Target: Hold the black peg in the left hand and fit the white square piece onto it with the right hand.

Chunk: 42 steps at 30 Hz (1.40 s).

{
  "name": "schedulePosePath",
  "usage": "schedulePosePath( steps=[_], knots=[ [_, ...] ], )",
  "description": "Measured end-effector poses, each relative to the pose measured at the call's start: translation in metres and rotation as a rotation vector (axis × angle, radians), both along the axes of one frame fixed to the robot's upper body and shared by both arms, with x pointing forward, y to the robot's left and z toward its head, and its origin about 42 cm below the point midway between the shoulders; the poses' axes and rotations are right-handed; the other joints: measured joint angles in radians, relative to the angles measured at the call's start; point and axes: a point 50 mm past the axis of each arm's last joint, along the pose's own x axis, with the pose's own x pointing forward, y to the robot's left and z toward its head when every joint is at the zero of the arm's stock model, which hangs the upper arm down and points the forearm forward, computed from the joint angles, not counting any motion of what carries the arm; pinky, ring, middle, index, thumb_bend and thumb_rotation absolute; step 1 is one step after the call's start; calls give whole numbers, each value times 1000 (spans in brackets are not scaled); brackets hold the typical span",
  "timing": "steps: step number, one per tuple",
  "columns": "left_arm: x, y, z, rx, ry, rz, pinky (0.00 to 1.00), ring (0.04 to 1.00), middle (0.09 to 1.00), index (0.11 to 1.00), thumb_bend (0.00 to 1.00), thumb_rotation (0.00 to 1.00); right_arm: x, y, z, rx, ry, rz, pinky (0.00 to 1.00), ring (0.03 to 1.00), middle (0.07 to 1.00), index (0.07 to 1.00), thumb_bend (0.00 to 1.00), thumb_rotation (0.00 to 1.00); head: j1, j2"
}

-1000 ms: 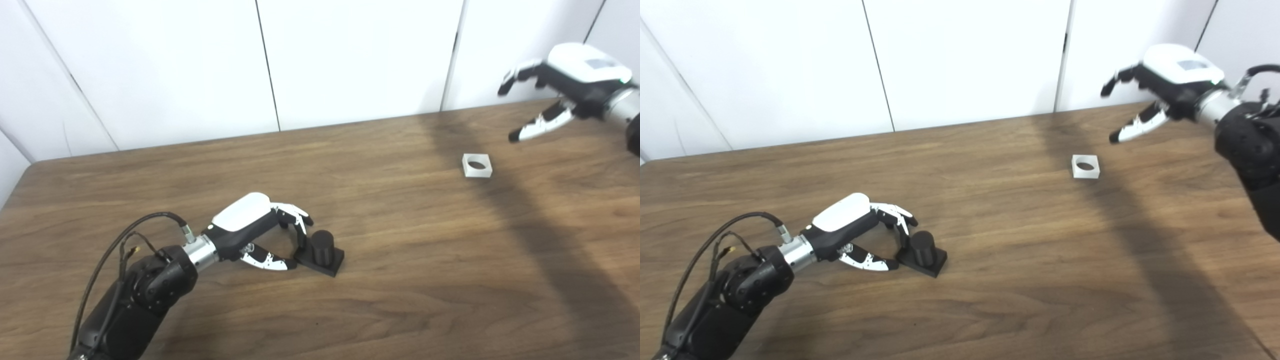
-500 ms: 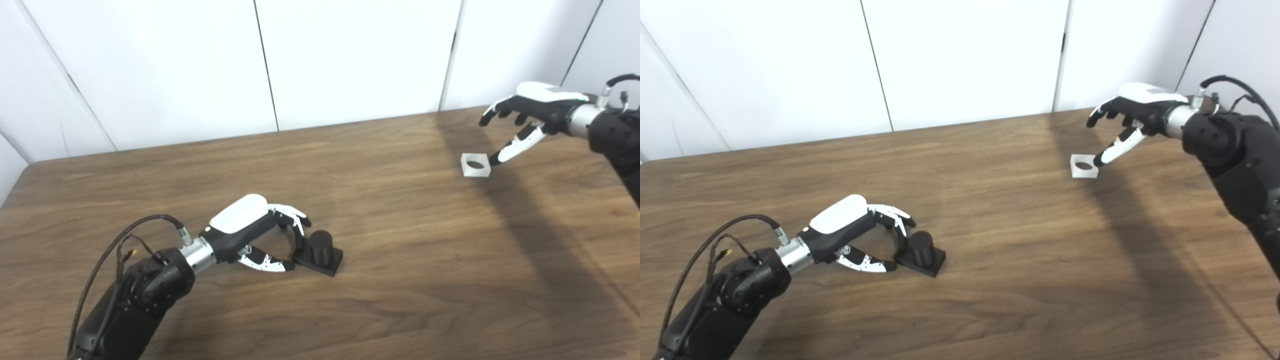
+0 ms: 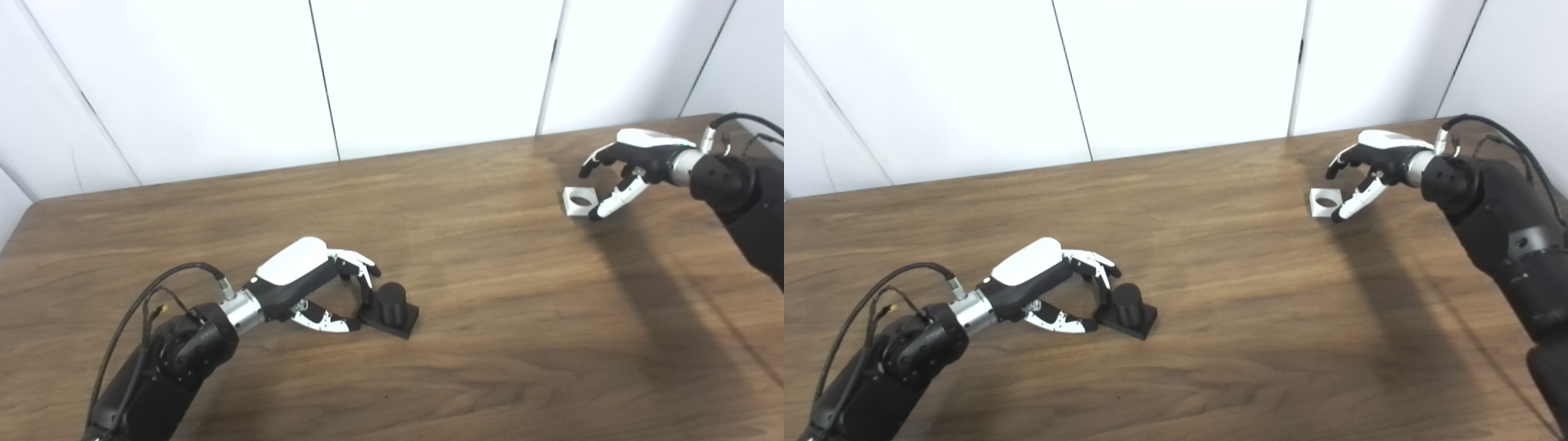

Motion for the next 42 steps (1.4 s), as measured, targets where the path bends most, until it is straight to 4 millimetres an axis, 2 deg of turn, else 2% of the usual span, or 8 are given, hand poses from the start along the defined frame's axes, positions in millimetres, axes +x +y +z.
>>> schedulePosePath(
  steps=[14, 25, 34, 38, 39, 42],
  knots=[
    [0, 1, 0, 1, -1, 1, 605, 739, 770, 492, 521, 73, 6, -1, -10, 4, -34, -14, 732, 858, 857, 756, 793, 305, 9, 5],
    [0, 1, 0, 3, -1, -1, 619, 745, 772, 492, 521, 73, 6, -6, -18, 21, -91, -14, 721, 834, 822, 689, 757, 243, 11, 8],
    [0, 1, 0, 3, 0, 0, 620, 742, 769, 492, 521, 72, 5, -4, -22, 9, -108, -8, 726, 832, 810, 648, 739, 248, 21, 15],
    [0, 1, 0, 3, -1, 0, 621, 742, 770, 492, 521, 72, 5, -4, -23, 7, -109, -1, 758, 842, 811, 614, 729, 248, 20, 15],
    [0, 1, 0, 3, -1, 0, 622, 742, 771, 492, 521, 72, 5, -4, -23, 7, -109, 1, 755, 837, 808, 525, 573, 179, 20, 17],
    [0, 1, 0, 3, -1, 0, 621, 743, 772, 492, 521, 73, 5, -3, -23, 13, -110, 7, 738, 819, 801, 496, 524, 156, 21, 20]
  ],
)
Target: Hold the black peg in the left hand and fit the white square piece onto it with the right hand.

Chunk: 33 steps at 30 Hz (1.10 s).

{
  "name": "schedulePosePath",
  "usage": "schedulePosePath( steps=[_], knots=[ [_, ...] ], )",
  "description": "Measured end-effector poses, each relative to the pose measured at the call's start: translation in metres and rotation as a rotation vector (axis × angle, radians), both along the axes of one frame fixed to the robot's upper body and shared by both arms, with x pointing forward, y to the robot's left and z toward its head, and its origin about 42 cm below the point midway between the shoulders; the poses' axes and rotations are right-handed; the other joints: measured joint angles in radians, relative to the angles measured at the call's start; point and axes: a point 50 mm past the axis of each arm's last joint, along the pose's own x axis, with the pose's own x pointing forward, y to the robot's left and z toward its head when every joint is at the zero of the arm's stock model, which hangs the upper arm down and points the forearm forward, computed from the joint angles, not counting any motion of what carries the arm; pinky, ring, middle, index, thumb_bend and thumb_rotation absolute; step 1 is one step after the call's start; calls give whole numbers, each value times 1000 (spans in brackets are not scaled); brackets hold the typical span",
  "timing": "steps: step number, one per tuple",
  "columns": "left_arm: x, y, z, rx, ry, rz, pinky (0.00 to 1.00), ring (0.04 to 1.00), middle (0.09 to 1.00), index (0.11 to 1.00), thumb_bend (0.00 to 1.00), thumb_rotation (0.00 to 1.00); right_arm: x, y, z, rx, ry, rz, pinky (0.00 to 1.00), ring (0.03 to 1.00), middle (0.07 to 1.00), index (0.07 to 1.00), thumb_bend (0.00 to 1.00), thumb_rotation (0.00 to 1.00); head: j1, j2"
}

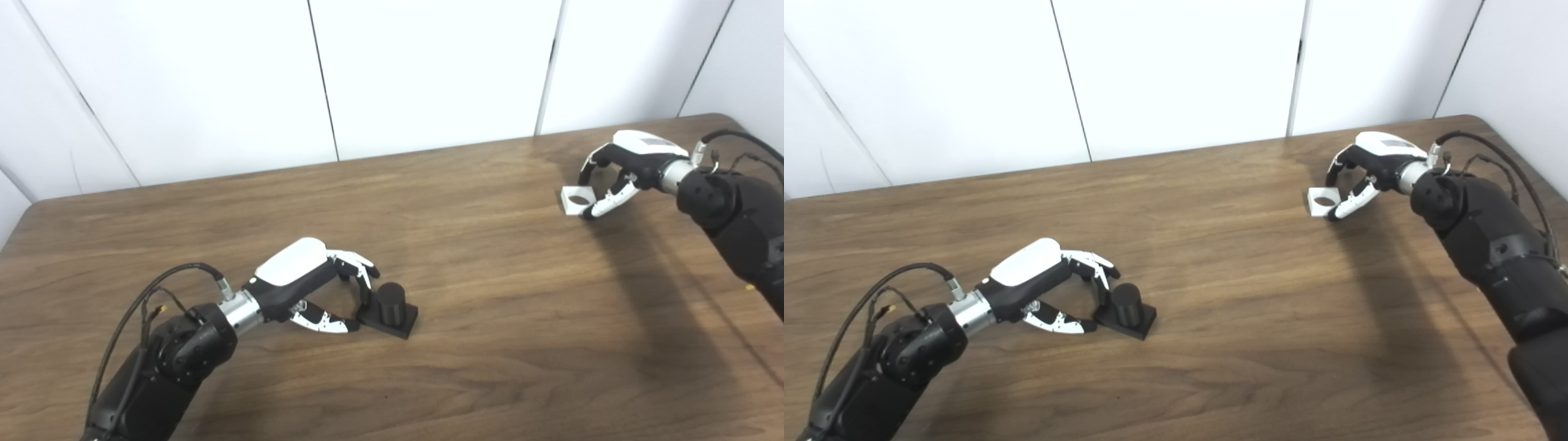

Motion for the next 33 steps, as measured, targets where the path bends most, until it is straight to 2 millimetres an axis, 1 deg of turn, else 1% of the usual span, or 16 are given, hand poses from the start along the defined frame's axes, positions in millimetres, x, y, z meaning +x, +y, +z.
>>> schedulePosePath(
  steps=[18, 24, 25, 33],
  knots=[
    [0, -1, 0, -1, -1, -1, 610, 740, 771, 492, 521, 72, 0, 1, 0, 10, -20, 12, 742, 814, 791, 489, 521, 147, 9, 9],
    [0, -1, 1, -1, -1, -2, 612, 743, 771, 492, 521, 71, -1, 1, -1, 12, -28, 11, 769, 822, 788, 488, 522, 145, 9, 9],
    [0, -1, 1, -1, -2, -2, 615, 744, 771, 491, 521, 71, -1, 1, -1, 13, -30, 10, 769, 822, 788, 488, 522, 145, 15, 14],
    [1, -2, 1, 0, -2, -5, 608, 739, 769, 491, 521, 72, -3, 1, -1, 17, -49, 16, 751, 817, 789, 486, 524, 140, 12, 14]
  ],
)
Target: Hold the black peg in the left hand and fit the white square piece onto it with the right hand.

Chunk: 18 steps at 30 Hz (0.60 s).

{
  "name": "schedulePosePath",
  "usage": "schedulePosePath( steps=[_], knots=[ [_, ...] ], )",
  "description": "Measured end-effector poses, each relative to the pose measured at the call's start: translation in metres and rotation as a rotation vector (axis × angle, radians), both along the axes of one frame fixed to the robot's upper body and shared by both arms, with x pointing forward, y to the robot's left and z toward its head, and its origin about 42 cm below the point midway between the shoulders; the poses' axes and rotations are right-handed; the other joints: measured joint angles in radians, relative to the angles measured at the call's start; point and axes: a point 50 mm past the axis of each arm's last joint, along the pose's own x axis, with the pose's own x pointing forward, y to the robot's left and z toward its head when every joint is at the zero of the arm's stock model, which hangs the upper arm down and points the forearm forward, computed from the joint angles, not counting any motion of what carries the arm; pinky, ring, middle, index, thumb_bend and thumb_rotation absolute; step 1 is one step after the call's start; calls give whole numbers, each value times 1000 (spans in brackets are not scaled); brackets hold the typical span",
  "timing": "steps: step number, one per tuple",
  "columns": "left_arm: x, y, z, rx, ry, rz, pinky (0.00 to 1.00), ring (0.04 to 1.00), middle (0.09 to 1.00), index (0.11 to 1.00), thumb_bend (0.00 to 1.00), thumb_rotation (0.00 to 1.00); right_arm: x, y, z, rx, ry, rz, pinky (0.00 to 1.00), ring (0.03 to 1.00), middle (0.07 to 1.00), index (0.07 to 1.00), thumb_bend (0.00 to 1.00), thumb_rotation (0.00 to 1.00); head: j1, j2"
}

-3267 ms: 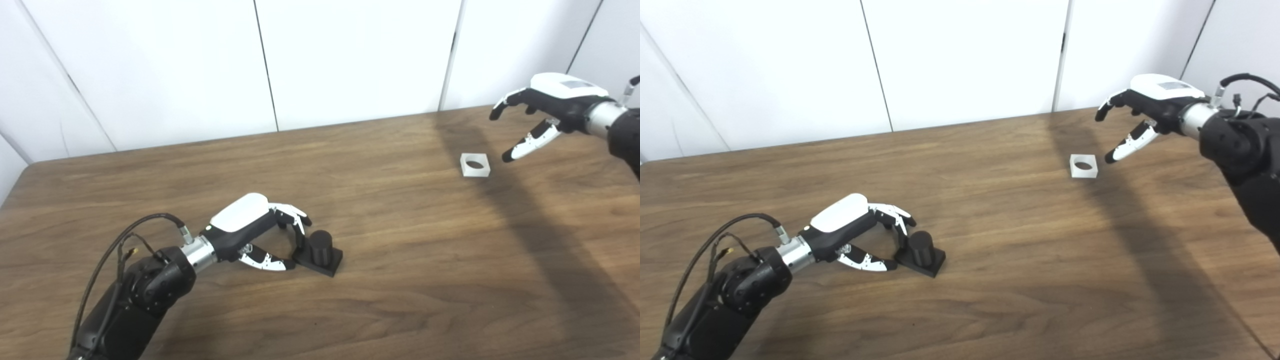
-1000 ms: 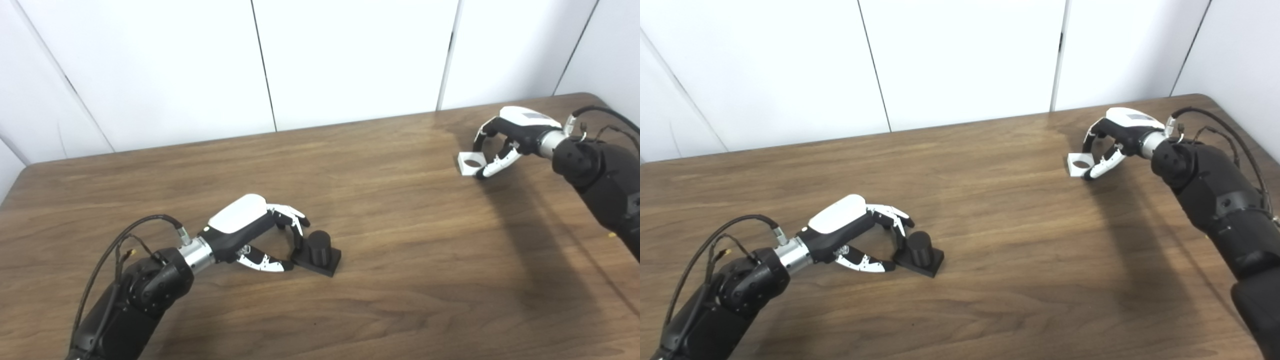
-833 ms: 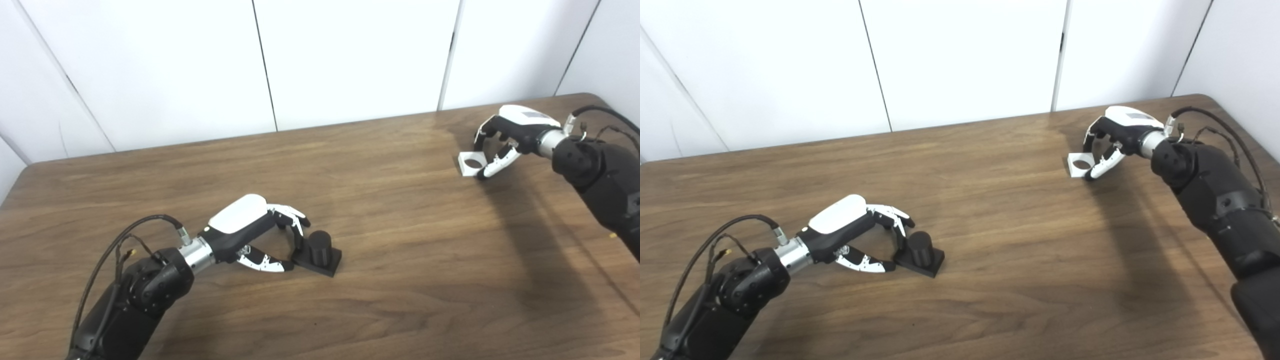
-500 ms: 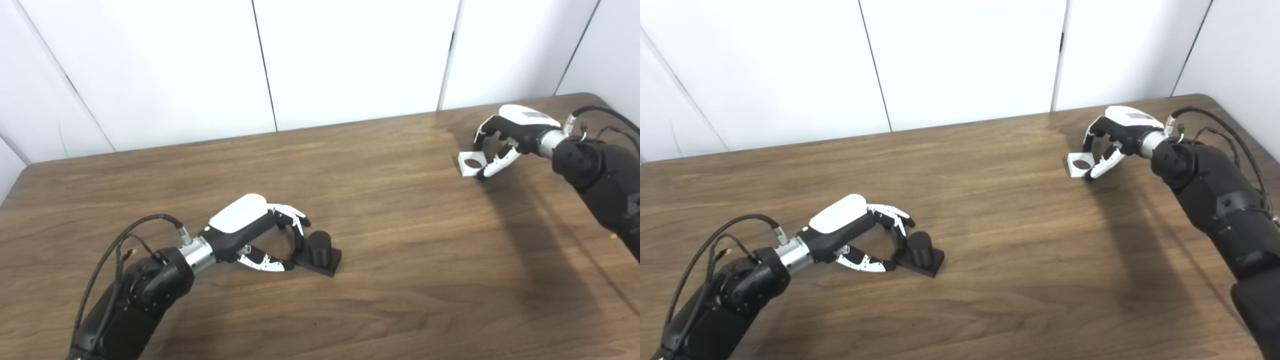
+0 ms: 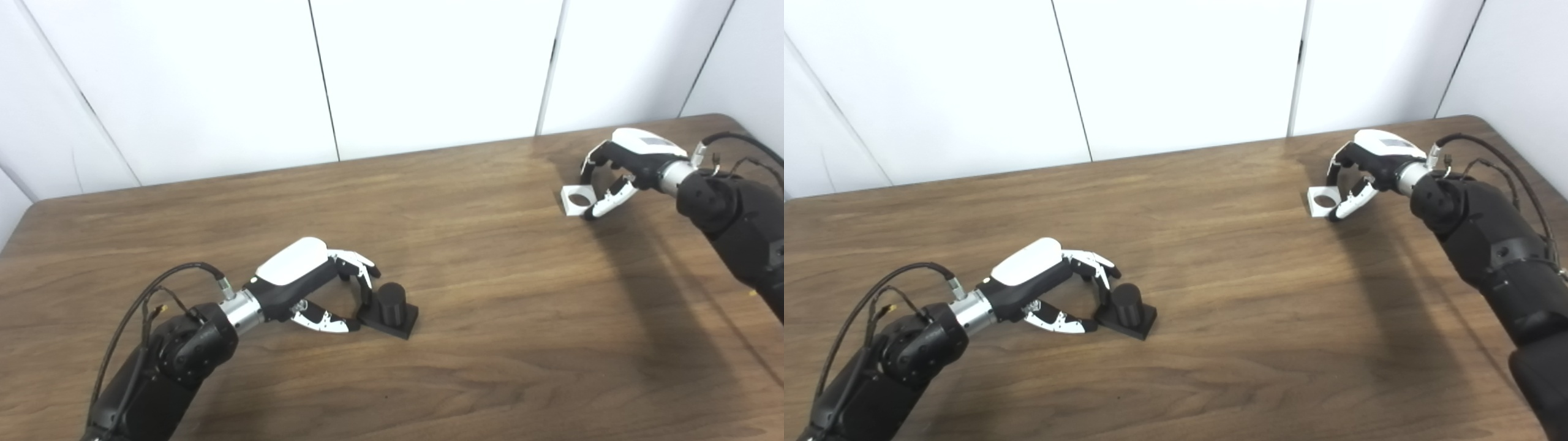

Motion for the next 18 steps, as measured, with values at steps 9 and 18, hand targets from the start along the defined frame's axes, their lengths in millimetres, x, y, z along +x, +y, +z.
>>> schedulePosePath(
  steps=[9, 18],
  knots=[
    [1, -1, 1, 2, -1, -1, 605, 742, 770, 491, 521, 72, -6, 0, 1, 9, -20, 3, 776, 836, 790, 485, 524, 138, 6, 2],
    [1, -1, 1, 2, -1, -1, 600, 740, 769, 491, 521, 72, -10, 2, 14, 14, -44, 11, 805, 846, 778, 485, 524, 135, 9, 3]
  ],
)
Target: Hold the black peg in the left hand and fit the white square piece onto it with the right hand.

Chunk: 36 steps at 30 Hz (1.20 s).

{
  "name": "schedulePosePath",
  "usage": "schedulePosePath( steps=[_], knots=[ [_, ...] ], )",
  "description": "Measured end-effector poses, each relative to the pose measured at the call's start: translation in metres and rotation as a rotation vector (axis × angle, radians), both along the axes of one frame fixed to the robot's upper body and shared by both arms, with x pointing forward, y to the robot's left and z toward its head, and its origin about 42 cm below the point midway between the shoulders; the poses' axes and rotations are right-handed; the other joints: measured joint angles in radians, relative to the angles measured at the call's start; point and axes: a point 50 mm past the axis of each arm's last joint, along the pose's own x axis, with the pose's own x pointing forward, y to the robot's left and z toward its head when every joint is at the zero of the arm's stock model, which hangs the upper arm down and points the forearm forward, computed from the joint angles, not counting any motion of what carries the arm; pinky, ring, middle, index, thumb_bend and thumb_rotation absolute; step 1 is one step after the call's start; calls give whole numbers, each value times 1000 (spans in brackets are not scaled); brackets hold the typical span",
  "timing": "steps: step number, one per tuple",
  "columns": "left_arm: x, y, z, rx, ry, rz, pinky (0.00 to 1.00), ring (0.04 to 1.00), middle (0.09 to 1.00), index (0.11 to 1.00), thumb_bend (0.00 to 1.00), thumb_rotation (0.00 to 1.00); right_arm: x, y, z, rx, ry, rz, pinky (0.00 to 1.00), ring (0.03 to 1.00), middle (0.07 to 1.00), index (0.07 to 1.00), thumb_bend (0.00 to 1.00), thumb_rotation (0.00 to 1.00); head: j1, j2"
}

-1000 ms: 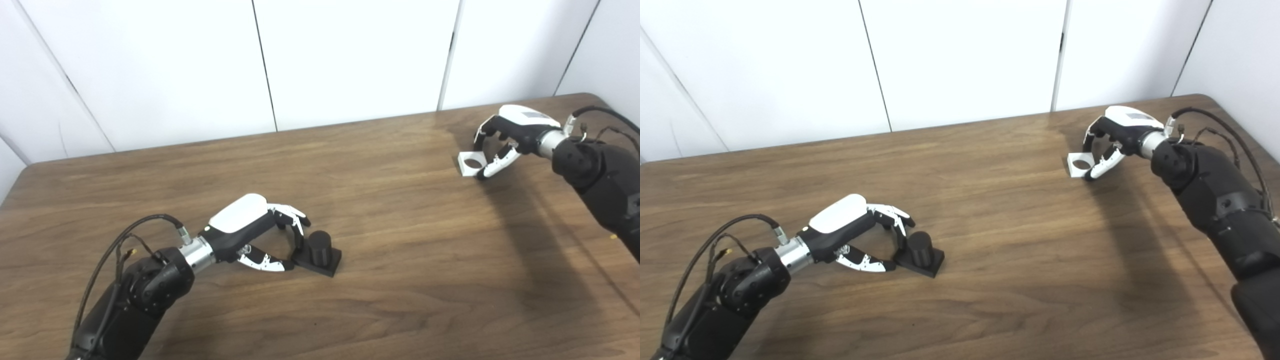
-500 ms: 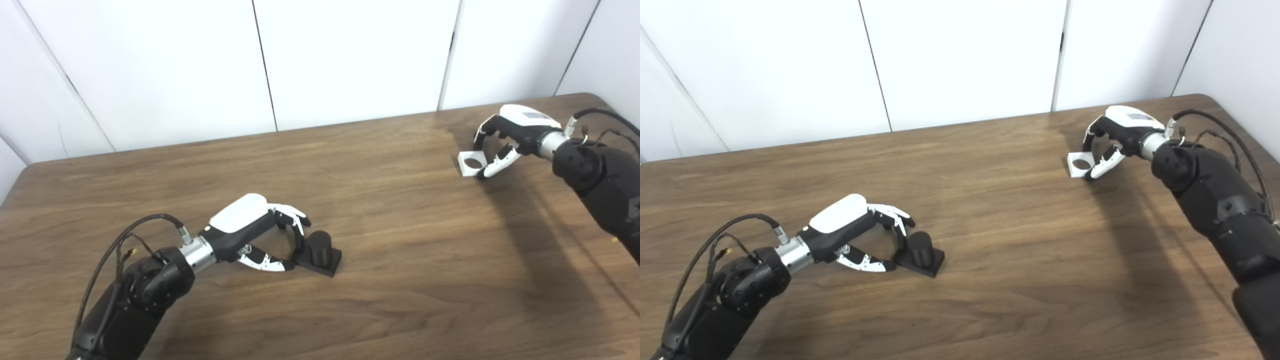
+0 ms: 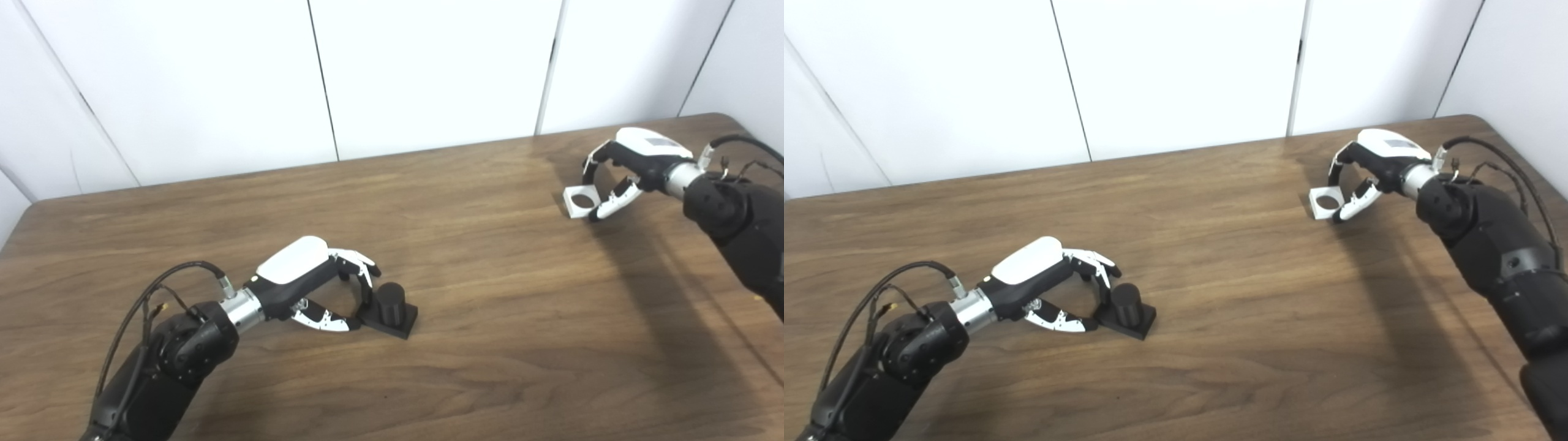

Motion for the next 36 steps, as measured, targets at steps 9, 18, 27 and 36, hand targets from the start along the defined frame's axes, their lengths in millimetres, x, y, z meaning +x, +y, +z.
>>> schedulePosePath(
  steps=[9, 18, 27, 36],
  knots=[
    [0, 0, 0, -2, 0, 1, 599, 741, 768, 491, 521, 71, 0, 9, 11, -4, -17, 34, 717, 799, 765, 484, 525, 134, 8, 6],
    [1, -1, 0, -2, 0, 2, 603, 746, 769, 491, 522, 70, -3, 25, 44, 91, -90, 93, 728, 802, 760, 483, 525, 135, 15, 9],
    [1, -1, 0, -1, -1, 3, 598, 740, 765, 491, 522, 70, -16, 71, 68, 135, -107, 252, 689, 784, 761, 482, 526, 138, 23, 11],
    [1, -3, 0, 1, -3, 1, 590, 738, 764, 491, 522, 70, -36, 135, 83, 184, -101, 455, 705, 798, 760, 480, 524, 139, 35, 12]
  ],
)
